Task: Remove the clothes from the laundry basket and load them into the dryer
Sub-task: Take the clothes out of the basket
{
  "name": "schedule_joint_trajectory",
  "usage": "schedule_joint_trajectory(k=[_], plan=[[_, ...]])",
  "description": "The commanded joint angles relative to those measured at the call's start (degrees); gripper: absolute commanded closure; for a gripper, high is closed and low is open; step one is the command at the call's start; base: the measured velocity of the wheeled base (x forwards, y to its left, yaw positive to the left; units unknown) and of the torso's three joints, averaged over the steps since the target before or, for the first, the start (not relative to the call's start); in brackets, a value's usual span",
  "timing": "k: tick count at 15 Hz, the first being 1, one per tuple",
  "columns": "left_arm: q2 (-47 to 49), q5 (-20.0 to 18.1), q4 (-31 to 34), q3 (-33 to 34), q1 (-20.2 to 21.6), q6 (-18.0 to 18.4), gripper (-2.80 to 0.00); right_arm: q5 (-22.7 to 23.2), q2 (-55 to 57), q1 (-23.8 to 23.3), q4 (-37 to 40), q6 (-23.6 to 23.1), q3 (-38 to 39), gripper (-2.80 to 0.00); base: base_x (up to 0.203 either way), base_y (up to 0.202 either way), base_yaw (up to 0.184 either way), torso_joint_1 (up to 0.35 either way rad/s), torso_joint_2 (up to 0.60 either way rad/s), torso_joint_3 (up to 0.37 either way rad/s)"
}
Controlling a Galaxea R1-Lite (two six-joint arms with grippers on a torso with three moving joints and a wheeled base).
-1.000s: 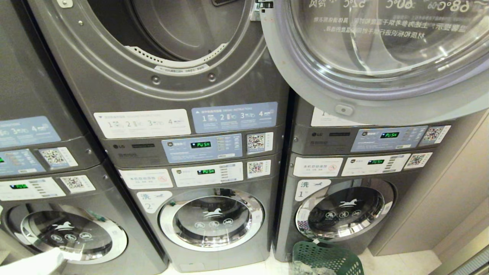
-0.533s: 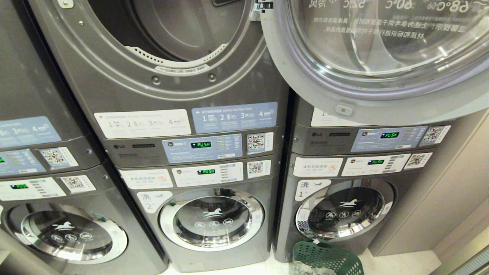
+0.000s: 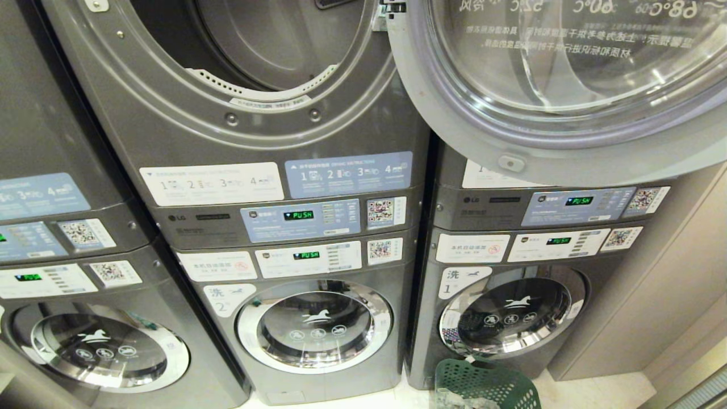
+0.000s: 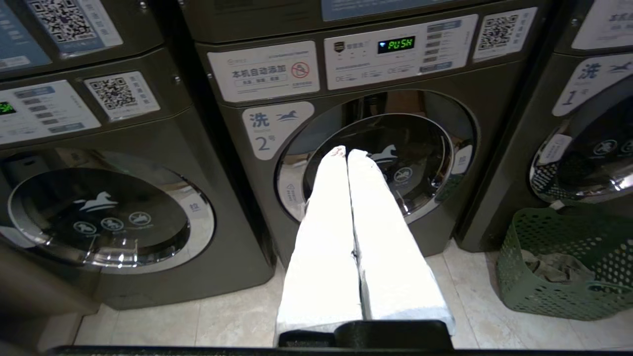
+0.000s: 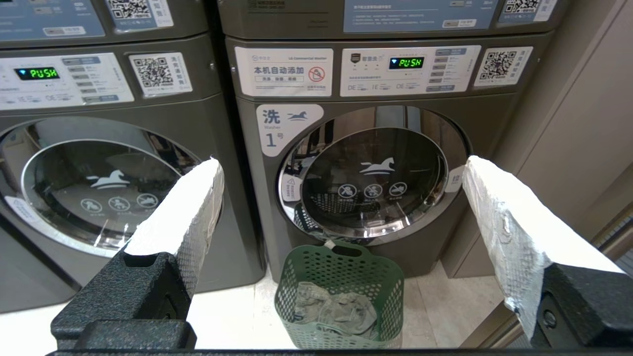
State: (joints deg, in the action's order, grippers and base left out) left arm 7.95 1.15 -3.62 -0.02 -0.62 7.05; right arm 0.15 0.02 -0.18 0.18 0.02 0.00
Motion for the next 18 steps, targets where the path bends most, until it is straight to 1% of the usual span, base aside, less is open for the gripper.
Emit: schedule_joint_trajectory(k=[1, 2, 4, 6, 9, 11, 12, 15, 16, 17, 18], plan=[[-6.9, -1.0, 2.1, -0.3, 0.3, 0.1, 0.0, 0.1, 0.0, 0.0, 0.0, 0.0, 0.0, -2.8, 0.0, 0.0, 0.0, 0.0, 0.0, 0.0], [-8.6, -1.7, 3.3, -0.4, 0.4, 0.0, 0.0, 0.0, 0.0, 0.0, 0.0, 0.1, 0.0, -2.8, 0.0, 0.0, 0.0, 0.0, 0.0, 0.0], [-7.9, -3.1, 4.1, -0.1, 0.5, -0.5, 0.0, 0.0, 0.0, 0.0, 0.0, 0.1, 0.0, -2.8, 0.0, 0.0, 0.0, 0.0, 0.0, 0.0], [-7.9, -3.1, 4.5, -0.3, 0.6, -1.6, 0.0, 0.0, 0.0, 0.0, 0.0, 0.1, 0.0, -2.8, 0.0, 0.0, 0.0, 0.0, 0.0, 0.0], [-7.9, -3.1, 4.1, -0.2, 0.6, -2.4, 0.0, 0.0, 0.0, 0.0, 0.0, 0.1, 0.0, -2.8, 0.0, 0.0, 0.0, 0.0, 0.0, 0.0], [-7.9, -1.6, 4.1, -0.2, 0.6, -3.3, 0.0, 0.0, 0.0, 0.0, 0.0, 0.1, 0.0, -2.8, 0.0, 0.0, 0.0, 0.0, 0.0, 0.0], [-7.9, -1.6, 4.7, -0.4, 0.5, -3.3, 0.0, 0.1, 0.0, 0.0, 0.0, 0.0, 0.0, -2.8, 0.0, 0.0, 0.0, 0.0, 0.0, 0.0], [-7.9, -2.3, 5.0, -0.5, 0.6, -3.0, 0.0, 0.7, 0.0, 0.0, 0.0, -4.5, 0.0, -2.8, 0.0, 0.0, 0.0, 0.0, 0.0, 0.0], [-7.9, -2.2, 4.7, -0.3, 0.6, -3.0, 0.0, 1.2, 0.0, 0.0, -0.3, -7.1, -1.1, -2.8, 0.0, 0.0, 0.0, 0.0, 0.0, 0.0], [-7.9, -2.2, 4.6, -0.3, 0.6, -2.7, 0.0, 2.8, 0.1, 0.0, -0.4, -8.9, -4.7, -2.8, 0.0, 0.0, 0.0, 0.0, 0.0, 0.0], [-7.9, -2.1, 4.6, -0.2, 0.5, -2.5, 0.0, 5.5, 1.0, 0.0, -0.1, -9.6, -10.1, -2.8, 0.0, 0.0, 0.0, 0.0, 0.0, 0.0]])
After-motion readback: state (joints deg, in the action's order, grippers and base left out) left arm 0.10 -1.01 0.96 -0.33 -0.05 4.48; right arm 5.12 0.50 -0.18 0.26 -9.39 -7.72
